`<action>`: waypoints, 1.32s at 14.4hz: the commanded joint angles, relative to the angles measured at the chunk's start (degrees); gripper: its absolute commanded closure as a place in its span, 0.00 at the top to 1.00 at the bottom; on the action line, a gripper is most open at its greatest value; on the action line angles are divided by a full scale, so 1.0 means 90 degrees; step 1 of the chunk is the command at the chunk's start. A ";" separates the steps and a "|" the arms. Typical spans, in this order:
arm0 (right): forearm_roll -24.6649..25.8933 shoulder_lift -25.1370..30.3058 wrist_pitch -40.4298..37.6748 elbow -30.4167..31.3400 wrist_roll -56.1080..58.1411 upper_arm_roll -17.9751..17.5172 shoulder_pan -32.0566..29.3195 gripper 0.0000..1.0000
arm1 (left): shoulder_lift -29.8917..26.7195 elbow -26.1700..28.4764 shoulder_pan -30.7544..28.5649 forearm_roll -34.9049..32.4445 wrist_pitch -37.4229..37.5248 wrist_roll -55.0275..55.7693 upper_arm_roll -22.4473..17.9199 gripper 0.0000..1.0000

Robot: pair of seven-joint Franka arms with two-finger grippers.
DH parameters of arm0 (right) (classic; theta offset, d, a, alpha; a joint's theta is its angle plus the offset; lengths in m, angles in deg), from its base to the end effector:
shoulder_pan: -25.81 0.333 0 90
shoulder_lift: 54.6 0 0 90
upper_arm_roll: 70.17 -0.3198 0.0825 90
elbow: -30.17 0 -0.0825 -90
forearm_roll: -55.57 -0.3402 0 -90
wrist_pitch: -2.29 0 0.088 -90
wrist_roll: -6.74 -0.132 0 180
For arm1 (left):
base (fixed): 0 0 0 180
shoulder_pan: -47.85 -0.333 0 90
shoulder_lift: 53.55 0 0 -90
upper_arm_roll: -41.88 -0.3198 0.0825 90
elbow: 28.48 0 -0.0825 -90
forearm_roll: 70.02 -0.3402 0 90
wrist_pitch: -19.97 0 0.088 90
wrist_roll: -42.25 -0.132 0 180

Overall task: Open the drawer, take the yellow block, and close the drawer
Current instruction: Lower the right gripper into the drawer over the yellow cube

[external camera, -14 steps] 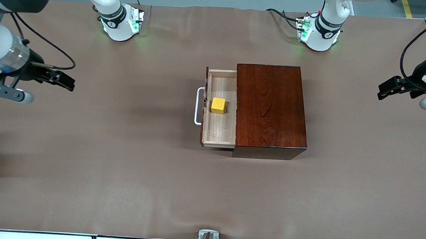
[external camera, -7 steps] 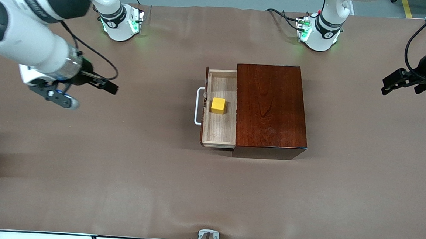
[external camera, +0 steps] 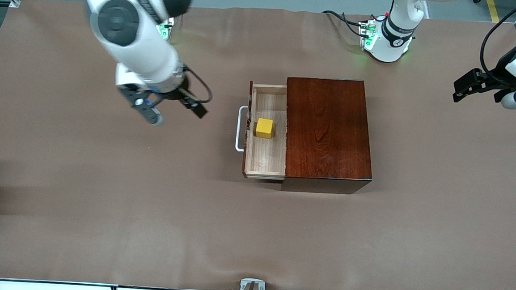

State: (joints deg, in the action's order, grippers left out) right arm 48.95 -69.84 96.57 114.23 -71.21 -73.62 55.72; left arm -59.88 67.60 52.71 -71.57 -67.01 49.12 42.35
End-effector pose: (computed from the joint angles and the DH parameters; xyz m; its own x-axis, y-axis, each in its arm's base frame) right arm 0.4862 0.3325 0.5084 0.6910 -0.7082 -0.1449 -0.7085 -0.7033 0.0587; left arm 0.4664 -0.0400 0.6079 0.9986 0.0284 -0.0446 0.0270 -0.9991 -0.0335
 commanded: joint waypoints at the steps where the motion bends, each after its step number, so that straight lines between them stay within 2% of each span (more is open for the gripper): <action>1: -0.0075 -0.0307 0.0450 -0.0014 -0.1285 0.0071 0.0463 1.00 | 0.0020 -0.0128 -0.0042 0.0103 0.0473 -0.0002 0.0016 1.00; 3: -0.0075 -0.0561 0.0958 -0.0014 -0.2340 0.0071 0.0815 1.00 | 0.0029 -0.0313 -0.0110 0.0103 0.0815 -0.0051 -0.0023 1.00; 6: -0.0143 -0.0796 0.1691 -0.0024 -0.3455 0.0061 0.0992 1.00 | 0.0000 -0.0373 -0.0110 0.0005 0.0895 -0.0031 -0.0053 1.00; 9: -0.0182 -0.1011 0.1985 -0.0044 -0.4227 0.0061 0.1118 1.00 | 0.0029 -0.0567 -0.0101 0.0093 0.0905 0.0037 -0.0023 1.00; 15: -0.0172 -0.1518 0.2532 -0.0044 -0.4971 0.0061 0.1265 1.00 | 0.0126 -0.0558 -0.0247 0.0142 0.0954 -0.0080 -0.0092 1.00; 19: -0.0114 -0.1841 0.2845 -0.0024 -0.5538 0.0071 0.1509 1.00 | 0.0215 -0.0597 -0.0140 0.0142 0.0934 -0.0090 0.0064 1.00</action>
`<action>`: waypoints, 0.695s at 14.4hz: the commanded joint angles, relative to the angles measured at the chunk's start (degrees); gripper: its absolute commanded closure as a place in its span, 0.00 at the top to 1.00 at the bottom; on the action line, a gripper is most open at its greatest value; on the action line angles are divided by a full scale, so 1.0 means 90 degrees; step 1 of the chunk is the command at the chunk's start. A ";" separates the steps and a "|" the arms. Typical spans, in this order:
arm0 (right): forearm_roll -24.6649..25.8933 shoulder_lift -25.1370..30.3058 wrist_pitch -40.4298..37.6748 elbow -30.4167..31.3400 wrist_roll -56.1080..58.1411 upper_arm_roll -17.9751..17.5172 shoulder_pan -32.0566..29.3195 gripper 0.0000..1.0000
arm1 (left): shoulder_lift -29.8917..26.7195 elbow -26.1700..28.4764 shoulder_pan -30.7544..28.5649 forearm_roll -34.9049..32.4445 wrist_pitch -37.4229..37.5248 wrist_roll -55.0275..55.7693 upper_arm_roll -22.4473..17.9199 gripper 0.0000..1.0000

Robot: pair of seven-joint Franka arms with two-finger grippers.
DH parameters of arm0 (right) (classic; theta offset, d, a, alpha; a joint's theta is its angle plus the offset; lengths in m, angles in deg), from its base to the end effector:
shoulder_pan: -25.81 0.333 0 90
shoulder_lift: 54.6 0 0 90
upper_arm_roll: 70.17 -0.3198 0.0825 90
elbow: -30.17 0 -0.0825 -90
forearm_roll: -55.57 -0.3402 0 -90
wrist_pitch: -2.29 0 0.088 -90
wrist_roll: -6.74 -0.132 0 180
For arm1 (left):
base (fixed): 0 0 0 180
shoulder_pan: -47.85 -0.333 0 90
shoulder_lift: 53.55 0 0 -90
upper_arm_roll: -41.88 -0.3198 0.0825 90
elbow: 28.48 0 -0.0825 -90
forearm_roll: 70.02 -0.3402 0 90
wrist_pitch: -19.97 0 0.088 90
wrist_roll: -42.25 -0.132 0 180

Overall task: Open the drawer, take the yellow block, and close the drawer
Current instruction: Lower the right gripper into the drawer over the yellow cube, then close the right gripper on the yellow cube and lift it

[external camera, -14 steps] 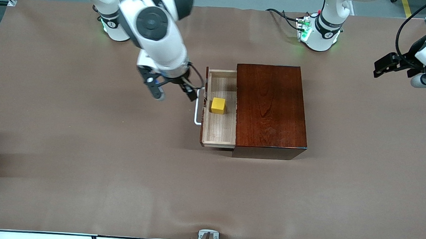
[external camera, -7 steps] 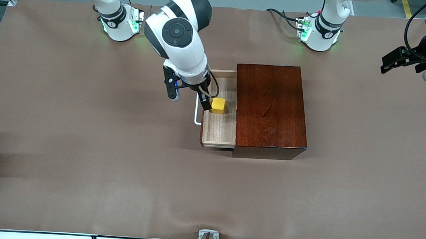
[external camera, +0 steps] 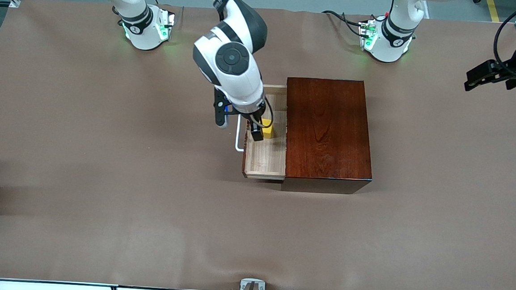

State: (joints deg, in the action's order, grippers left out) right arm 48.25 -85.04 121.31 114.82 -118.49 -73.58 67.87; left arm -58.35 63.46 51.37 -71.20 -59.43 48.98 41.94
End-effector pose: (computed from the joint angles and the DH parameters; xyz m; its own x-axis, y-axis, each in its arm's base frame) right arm 0.4704 0.4818 0.3730 0.1072 -0.9820 -0.1555 -0.9930 -0.1134 0.0317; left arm 0.4598 -0.0258 0.6153 0.9896 0.0593 -0.1313 0.0549 -0.9978 -0.0363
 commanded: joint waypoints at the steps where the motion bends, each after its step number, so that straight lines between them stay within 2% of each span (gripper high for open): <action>1: -0.0027 -0.0192 0.0096 -0.0090 -0.0294 0.0077 0.0199 1.00 | 0.0035 -0.0137 -0.0019 0.0111 0.0092 -0.0074 0.0207 1.00; 10: 0.0022 -0.0446 0.0271 0.0018 -0.0285 0.0087 0.0326 1.00 | 0.0074 -0.0147 -0.0019 0.0091 0.0033 -0.0064 0.0208 1.00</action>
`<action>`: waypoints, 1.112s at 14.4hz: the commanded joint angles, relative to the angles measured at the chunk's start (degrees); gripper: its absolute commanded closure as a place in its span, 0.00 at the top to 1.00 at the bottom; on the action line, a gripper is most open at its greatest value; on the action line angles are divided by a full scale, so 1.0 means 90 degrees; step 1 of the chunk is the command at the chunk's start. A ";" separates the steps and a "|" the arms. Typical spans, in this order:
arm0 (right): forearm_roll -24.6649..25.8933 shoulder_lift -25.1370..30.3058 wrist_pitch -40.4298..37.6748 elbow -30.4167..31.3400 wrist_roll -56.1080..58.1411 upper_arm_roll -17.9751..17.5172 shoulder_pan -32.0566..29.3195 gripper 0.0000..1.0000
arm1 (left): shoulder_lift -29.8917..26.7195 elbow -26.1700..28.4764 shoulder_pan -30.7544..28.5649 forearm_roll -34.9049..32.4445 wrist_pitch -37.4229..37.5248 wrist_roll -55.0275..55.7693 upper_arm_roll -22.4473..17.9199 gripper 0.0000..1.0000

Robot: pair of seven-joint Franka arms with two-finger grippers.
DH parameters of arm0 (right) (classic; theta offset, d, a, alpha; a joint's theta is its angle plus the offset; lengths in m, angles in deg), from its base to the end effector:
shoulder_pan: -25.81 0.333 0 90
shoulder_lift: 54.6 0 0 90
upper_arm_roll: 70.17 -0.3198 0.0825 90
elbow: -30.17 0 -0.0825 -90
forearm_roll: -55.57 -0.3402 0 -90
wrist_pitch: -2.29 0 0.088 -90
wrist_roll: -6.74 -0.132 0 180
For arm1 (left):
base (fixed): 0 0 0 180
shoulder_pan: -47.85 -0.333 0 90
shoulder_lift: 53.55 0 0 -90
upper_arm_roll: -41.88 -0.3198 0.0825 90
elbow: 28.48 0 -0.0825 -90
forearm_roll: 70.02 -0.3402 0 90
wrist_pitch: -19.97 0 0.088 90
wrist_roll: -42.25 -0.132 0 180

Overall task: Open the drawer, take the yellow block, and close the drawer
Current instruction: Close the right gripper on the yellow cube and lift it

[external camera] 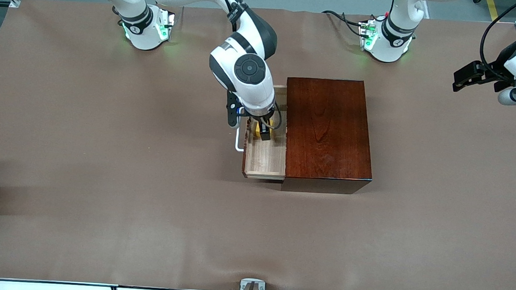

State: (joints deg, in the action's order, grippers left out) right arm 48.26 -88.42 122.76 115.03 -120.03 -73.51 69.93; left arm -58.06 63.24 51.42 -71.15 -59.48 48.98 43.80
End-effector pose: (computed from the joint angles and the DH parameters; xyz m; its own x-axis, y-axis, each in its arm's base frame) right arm 0.4562 0.5002 0.3340 0.1077 -0.9855 -0.1309 -0.9910 -0.1169 0.0650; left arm 0.4603 -0.0421 0.6146 0.9910 0.0265 -0.1315 0.0217 -0.9990 -0.0380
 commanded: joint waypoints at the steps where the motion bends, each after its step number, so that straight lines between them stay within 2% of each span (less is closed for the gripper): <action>1: 0.0030 -0.0089 0.0159 -0.0005 -0.0114 0.0078 0.0107 1.00 | 0.0042 -0.0132 -0.0026 0.0086 0.0040 -0.0064 0.0002 1.00; 3: 0.0069 -0.0148 0.0208 -0.0005 -0.0114 0.0078 0.0136 1.00 | 0.0042 -0.0122 -0.0016 0.0086 0.0040 -0.0064 0.0002 1.00; 4: 0.0089 -0.0158 0.0218 0.0005 -0.0114 0.0078 0.0156 0.86 | 0.0042 -0.0122 -0.0026 0.0077 0.0030 -0.0055 0.0002 1.00; 6: 0.0167 -0.0148 0.0208 -0.0015 -0.0104 0.0078 0.0166 0.24 | 0.0042 -0.0122 -0.0026 0.0067 0.0030 -0.0055 0.0002 1.00; 7: 0.0167 -0.0138 0.0208 -0.0053 -0.0104 0.0078 0.0166 0.00 | 0.0042 -0.0112 -0.0016 0.0057 0.0030 -0.0055 0.0002 1.00; 13: 0.0138 -0.0012 0.0111 -0.0220 -0.0153 0.0088 0.0088 0.00 | 0.0042 -0.0122 -0.0016 0.0047 0.0030 -0.0045 0.0002 1.00; 16: 0.0109 0.0067 -0.0141 -0.0569 -0.0143 0.0108 0.0059 0.00 | 0.0042 -0.0122 -0.0026 0.0057 0.0030 -0.0045 0.0002 1.00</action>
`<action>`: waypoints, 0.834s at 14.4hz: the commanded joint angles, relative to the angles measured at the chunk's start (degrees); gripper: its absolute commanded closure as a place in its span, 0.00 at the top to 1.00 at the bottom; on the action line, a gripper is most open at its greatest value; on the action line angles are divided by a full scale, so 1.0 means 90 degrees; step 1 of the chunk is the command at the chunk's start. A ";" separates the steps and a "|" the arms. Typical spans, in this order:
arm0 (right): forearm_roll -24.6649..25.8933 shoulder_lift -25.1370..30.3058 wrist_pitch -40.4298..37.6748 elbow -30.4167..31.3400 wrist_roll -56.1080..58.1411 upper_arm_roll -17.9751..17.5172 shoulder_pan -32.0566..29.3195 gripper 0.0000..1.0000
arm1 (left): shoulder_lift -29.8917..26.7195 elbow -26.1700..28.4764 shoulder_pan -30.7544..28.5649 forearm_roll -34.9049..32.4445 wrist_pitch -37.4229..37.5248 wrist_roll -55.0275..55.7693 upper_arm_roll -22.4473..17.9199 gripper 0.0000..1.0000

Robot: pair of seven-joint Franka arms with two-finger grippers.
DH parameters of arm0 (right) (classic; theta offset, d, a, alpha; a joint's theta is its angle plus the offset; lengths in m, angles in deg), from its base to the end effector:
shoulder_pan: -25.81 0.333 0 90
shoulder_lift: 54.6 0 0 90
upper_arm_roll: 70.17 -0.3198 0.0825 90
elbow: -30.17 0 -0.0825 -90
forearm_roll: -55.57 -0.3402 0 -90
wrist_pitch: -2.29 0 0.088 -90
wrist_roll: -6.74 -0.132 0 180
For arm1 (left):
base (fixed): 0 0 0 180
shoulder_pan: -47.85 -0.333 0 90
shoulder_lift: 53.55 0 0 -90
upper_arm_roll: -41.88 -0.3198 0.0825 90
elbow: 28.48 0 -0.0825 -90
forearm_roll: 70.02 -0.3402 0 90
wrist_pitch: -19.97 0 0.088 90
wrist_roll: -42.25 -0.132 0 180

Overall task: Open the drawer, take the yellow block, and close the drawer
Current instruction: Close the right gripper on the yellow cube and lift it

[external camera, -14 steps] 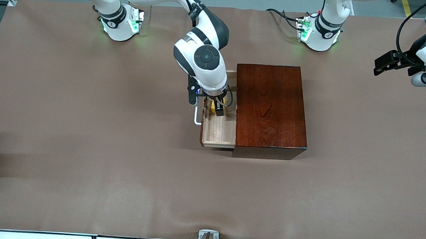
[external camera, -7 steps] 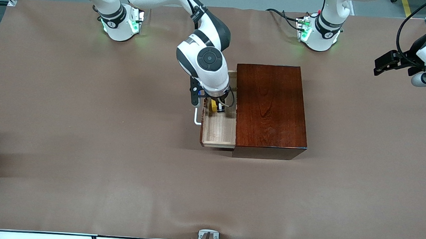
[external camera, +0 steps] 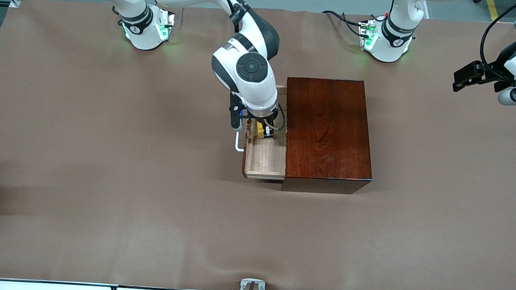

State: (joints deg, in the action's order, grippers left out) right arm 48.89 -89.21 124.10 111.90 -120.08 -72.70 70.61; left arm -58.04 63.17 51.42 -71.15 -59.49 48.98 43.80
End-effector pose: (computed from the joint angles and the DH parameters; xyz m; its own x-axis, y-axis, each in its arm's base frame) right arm 0.4673 0.5096 0.3502 0.1155 -0.9807 -0.1579 -0.9930 -0.1177 0.0045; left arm 0.4605 -0.0421 0.6149 0.9911 0.0265 -0.1304 0.0217 -0.9990 -0.0379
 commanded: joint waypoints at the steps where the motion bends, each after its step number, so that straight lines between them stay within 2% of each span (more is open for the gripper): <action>1: 0.0058 0.0144 -0.0612 -0.0524 -0.0128 0.0018 -0.0065 0.00 | 0.0039 -0.0115 -0.0026 0.0057 0.0031 -0.0045 0.0002 1.00; 6: 0.0127 0.0183 -0.1336 -0.0995 0.0018 0.0057 -0.0417 0.00 | 0.0029 -0.0115 -0.0035 0.0067 0.0031 -0.0055 0.0002 1.00; 9: 0.0380 0.0554 -0.1668 -0.0889 0.1361 0.0038 -0.0613 0.00 | 0.0029 -0.0105 -0.0035 0.0067 0.0031 -0.0055 0.0002 1.00; 12: 0.0478 0.0613 -0.2235 -0.0801 0.2524 0.0048 -0.1022 0.00 | 0.0029 -0.0105 -0.0035 0.0057 0.0031 -0.0055 0.0002 1.00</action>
State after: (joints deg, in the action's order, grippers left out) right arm 52.25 -85.33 105.61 102.86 -103.83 -71.56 64.22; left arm -58.03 63.15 51.40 -71.15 -59.49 48.98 43.78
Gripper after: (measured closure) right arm 0.441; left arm 0.000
